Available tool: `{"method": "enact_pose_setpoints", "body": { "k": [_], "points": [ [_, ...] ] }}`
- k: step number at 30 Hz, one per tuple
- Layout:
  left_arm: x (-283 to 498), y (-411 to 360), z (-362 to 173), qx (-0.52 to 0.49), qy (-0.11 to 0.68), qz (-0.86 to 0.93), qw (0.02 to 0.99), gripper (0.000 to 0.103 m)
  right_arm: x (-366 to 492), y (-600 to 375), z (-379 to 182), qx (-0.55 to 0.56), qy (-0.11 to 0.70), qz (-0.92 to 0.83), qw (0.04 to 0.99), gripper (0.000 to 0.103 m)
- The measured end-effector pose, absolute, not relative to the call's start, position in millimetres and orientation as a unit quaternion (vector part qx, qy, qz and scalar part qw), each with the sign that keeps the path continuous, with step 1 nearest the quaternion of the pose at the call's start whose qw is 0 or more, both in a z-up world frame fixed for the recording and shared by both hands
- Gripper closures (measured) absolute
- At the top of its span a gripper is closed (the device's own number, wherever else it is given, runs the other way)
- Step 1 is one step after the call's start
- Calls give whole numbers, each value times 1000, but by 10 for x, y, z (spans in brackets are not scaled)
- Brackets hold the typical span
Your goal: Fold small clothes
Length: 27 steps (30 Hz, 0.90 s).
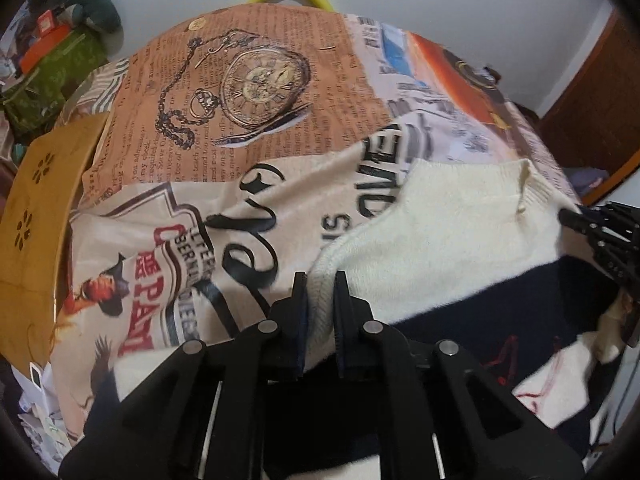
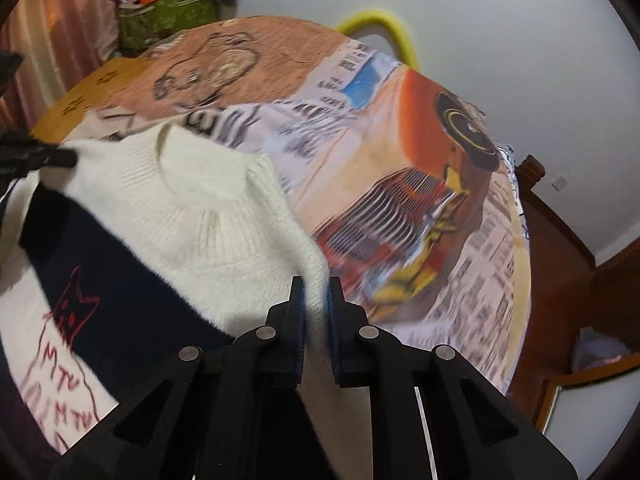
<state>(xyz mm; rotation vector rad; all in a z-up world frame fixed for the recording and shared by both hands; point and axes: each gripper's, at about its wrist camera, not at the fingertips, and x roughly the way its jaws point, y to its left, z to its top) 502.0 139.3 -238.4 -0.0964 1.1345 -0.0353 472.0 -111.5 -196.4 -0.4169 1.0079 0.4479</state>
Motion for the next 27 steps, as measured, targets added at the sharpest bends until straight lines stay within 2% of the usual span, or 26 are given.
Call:
{"method": "enact_pose_setpoints", "body": {
  "k": [6,11,14,16,19,23,27],
  "points": [
    [5160,1484,-2692,-71,559,-1,826,89,4695,-1105,-2141,-186,479,194,836,94],
    [4879,1561,-2405,-76,532,1,843,85,4496,-1182,-1858,-157,458,206,850,85],
    [4543,1704,-2033,-78,503,7,861,71,4310,-1212,-1587,-135,433,219,864,76],
    [4311,1824,-1816,-85,482,15,872,51,4145,-1229,-1381,-116,412,230,874,70],
    [3877,2055,-1520,-98,452,34,886,39,3912,-1228,-1133,-91,389,247,883,60],
    [3269,2394,-1329,-118,433,72,891,27,3559,-1172,-949,-80,360,264,891,47],
    [2704,2720,-1429,-167,437,95,879,26,3234,-1050,-953,-82,352,279,890,45]
  ]
}}
